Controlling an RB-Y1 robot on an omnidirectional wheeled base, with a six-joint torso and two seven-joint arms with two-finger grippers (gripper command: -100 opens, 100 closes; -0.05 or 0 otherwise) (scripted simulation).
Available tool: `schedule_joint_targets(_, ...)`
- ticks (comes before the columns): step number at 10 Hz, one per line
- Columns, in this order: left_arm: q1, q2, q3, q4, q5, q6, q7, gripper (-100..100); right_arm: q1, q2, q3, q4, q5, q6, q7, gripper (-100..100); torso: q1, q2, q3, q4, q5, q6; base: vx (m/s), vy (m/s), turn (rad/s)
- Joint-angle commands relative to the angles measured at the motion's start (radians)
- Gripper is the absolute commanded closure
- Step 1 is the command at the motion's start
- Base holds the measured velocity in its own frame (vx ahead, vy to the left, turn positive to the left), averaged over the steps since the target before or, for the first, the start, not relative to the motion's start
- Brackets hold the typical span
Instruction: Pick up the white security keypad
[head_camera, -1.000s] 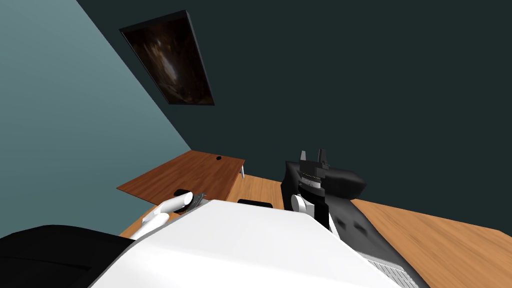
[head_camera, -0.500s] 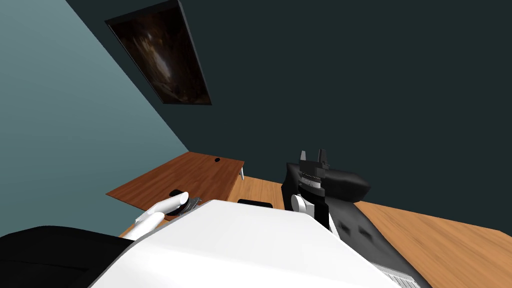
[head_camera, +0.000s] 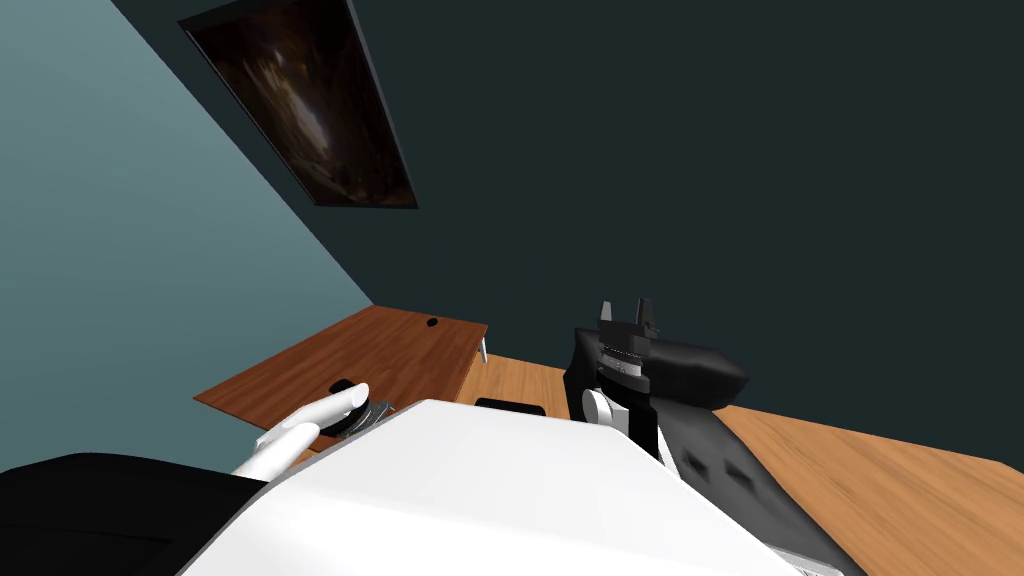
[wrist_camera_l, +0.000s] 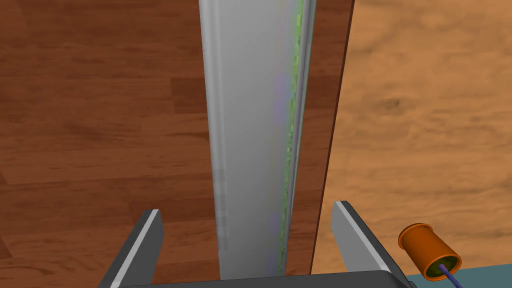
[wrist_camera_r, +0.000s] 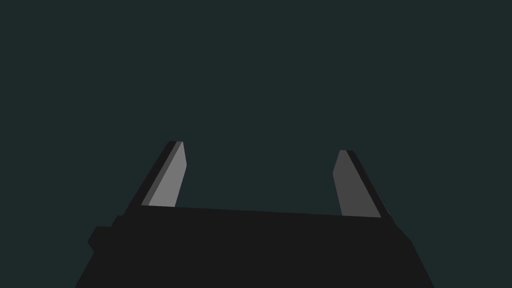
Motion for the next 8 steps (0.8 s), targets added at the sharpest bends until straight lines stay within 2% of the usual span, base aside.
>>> schedule_joint_targets(1, 0.000, 0.000, 0.000, 0.000, 0.000, 0.000, 0.000, 0, 0.000, 0.000, 0.000, 0.000, 0.000, 0.000, 0.000, 0, 0.000, 0.000, 0.000, 0.000, 0.000, 0.000, 0.000, 0.000, 0.000)
schedule_joint_targets(2, -0.024, -0.032, -0.013, 0.033, -0.029, -0.027, 0.022, -100, 0.000, 0.000, 0.000, 0.000, 0.000, 0.000, 0.000, 0, 0.000, 0.001, 0.001, 0.000, 0.000, 0.000, -0.032, 0.053, -0.085)
schedule_joint_targets(4, -0.047, -0.064, -0.026, 0.065, -0.058, -0.053, 0.044, -100, 0.000, 0.000, 0.000, 0.000, 0.000, 0.000, 0.000, 0, 0.004, 0.005, 0.003, 0.001, 0.001, 0.000, -0.067, 0.081, -0.097)
schedule_joint_targets(5, -0.044, -0.054, -0.023, 0.062, -0.048, -0.045, 0.032, -100, 0.000, 0.000, 0.000, 0.000, 0.000, 0.000, 0.000, 0, 0.005, 0.006, 0.004, 0.001, 0.001, 0.000, -0.029, 0.035, -0.019)
schedule_joint_targets(6, -0.046, -0.056, -0.024, 0.065, -0.050, -0.049, 0.035, 100, 0.000, 0.000, 0.000, 0.000, 0.000, 0.000, 0.000, 0, 0.002, 0.004, 0.003, 0.001, 0.001, 0.000, -0.005, 0.007, 0.002)
schedule_joint_targets(8, -0.044, -0.056, -0.024, 0.066, -0.050, -0.046, 0.034, 100, 0.000, 0.000, 0.000, 0.000, 0.000, 0.000, 0.000, 0, 0.001, 0.001, 0.001, 0.001, 0.001, 0.001, -0.004, 0.001, 0.007)
